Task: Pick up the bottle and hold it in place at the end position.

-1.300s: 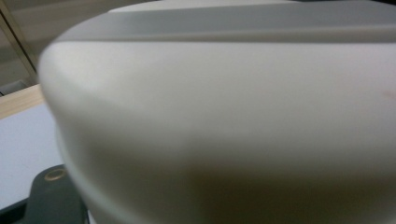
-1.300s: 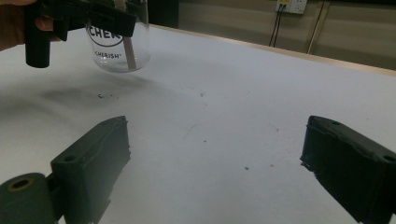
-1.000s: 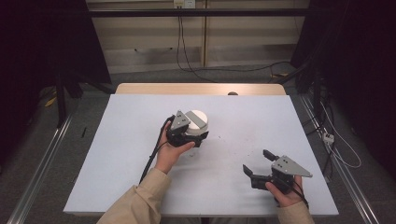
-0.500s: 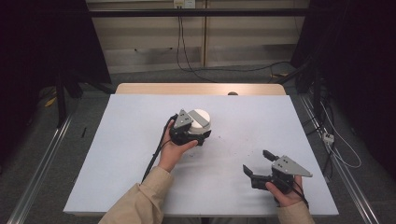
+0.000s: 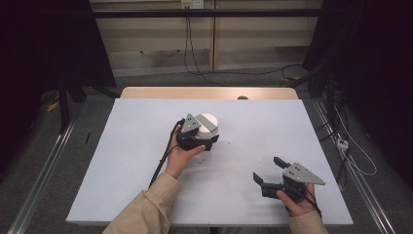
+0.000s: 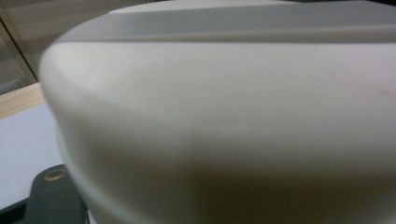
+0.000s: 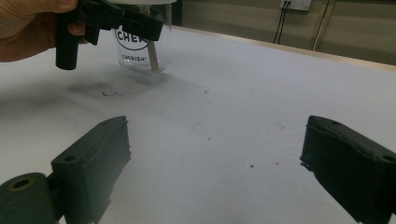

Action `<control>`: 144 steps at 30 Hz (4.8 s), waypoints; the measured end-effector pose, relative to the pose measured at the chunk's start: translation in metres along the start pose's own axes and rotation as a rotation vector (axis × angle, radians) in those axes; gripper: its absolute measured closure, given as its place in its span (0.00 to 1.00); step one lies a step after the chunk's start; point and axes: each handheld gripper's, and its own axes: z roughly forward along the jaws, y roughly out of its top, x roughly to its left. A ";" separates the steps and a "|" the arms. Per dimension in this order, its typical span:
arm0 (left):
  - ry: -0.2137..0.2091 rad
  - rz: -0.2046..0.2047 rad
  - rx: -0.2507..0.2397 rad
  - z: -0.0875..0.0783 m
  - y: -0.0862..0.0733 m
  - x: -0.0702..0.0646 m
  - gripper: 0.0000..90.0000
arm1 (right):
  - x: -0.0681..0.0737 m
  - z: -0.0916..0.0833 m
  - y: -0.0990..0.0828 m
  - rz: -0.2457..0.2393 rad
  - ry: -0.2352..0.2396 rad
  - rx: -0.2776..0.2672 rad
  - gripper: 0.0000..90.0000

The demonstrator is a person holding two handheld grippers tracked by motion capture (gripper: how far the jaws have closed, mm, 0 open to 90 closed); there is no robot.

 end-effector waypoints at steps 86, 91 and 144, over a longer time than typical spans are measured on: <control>-0.021 -0.019 0.011 0.015 -0.017 0.005 0.20 | 0.030 0.079 0.061 0.020 0.115 0.055 0.24; -0.020 -0.024 0.007 0.016 -0.017 0.004 0.20 | 0.031 0.085 0.069 0.005 0.117 0.061 0.38; -0.019 -0.024 0.007 0.017 -0.017 0.004 0.20 | 0.040 0.127 0.096 -0.034 0.190 0.151 1.00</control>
